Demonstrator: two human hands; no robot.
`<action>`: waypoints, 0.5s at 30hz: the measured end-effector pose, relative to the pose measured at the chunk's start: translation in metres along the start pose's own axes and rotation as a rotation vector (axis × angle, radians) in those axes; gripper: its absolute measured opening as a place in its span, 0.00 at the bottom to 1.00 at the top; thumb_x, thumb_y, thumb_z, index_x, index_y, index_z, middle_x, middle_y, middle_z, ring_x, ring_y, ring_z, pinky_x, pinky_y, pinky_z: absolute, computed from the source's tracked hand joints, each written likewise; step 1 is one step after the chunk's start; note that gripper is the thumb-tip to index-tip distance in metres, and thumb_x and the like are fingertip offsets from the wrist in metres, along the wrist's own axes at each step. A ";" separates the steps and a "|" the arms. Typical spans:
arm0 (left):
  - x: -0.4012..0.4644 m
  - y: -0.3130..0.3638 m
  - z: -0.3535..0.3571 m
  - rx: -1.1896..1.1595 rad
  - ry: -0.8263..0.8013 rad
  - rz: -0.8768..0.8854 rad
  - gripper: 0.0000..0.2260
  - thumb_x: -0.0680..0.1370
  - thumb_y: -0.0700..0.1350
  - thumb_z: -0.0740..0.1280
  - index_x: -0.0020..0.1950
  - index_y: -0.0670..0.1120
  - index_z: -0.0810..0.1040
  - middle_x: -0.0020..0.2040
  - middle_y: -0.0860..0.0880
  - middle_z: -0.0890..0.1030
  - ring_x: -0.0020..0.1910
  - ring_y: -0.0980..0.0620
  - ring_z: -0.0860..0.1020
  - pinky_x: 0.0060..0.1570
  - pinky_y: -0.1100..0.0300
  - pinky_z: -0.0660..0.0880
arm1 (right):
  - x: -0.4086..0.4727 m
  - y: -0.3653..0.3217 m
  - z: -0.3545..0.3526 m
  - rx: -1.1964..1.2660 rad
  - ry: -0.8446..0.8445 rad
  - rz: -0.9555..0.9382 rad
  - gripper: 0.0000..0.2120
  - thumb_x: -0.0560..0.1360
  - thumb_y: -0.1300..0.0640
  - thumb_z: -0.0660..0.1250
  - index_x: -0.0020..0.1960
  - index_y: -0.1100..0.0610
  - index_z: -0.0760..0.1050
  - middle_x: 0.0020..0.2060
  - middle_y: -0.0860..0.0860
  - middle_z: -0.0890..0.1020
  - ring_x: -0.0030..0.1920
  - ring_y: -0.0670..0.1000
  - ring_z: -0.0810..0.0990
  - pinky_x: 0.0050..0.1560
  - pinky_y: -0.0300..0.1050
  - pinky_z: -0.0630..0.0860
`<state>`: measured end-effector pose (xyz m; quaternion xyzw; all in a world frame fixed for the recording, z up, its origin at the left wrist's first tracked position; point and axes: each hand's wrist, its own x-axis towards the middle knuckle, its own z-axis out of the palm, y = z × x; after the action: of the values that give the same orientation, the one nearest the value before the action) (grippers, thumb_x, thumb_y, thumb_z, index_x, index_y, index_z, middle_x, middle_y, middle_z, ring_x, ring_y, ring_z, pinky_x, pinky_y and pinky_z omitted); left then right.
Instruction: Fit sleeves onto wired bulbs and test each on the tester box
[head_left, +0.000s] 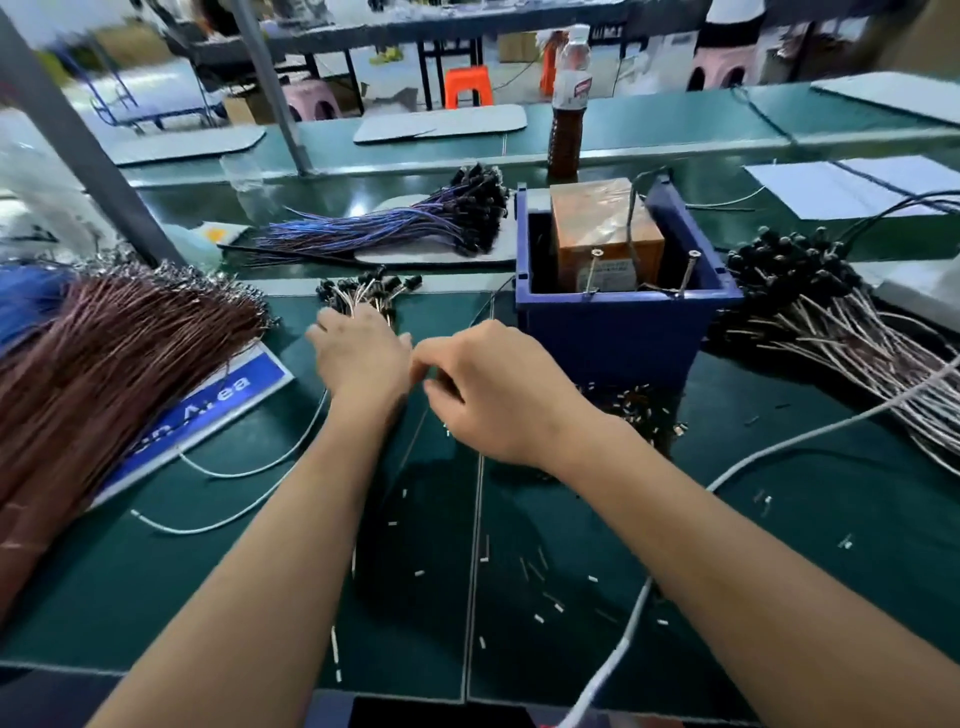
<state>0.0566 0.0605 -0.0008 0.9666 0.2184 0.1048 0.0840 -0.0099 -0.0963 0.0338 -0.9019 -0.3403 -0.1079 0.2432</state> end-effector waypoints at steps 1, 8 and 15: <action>0.004 -0.001 0.000 0.022 -0.014 0.019 0.15 0.84 0.40 0.58 0.68 0.37 0.74 0.68 0.33 0.72 0.67 0.35 0.69 0.66 0.47 0.67 | 0.005 -0.003 0.002 0.014 -0.011 0.003 0.09 0.80 0.57 0.64 0.55 0.51 0.82 0.39 0.51 0.83 0.42 0.59 0.81 0.45 0.52 0.80; 0.016 -0.001 -0.004 -0.320 0.134 -0.031 0.12 0.82 0.45 0.64 0.58 0.40 0.81 0.59 0.38 0.82 0.62 0.37 0.76 0.64 0.49 0.68 | 0.024 0.004 0.009 0.083 0.107 0.174 0.09 0.77 0.60 0.65 0.50 0.53 0.84 0.34 0.47 0.80 0.36 0.54 0.78 0.41 0.48 0.80; 0.014 0.005 -0.014 -1.067 0.004 -0.208 0.12 0.79 0.42 0.72 0.35 0.46 0.80 0.45 0.39 0.86 0.39 0.44 0.80 0.50 0.45 0.81 | 0.023 0.009 0.020 0.258 0.057 0.417 0.07 0.78 0.58 0.66 0.48 0.56 0.84 0.40 0.50 0.84 0.43 0.54 0.82 0.47 0.47 0.81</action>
<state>0.0676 0.0640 0.0161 0.7629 0.2296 0.1941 0.5724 0.0138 -0.0788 0.0219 -0.9107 -0.1507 -0.0365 0.3828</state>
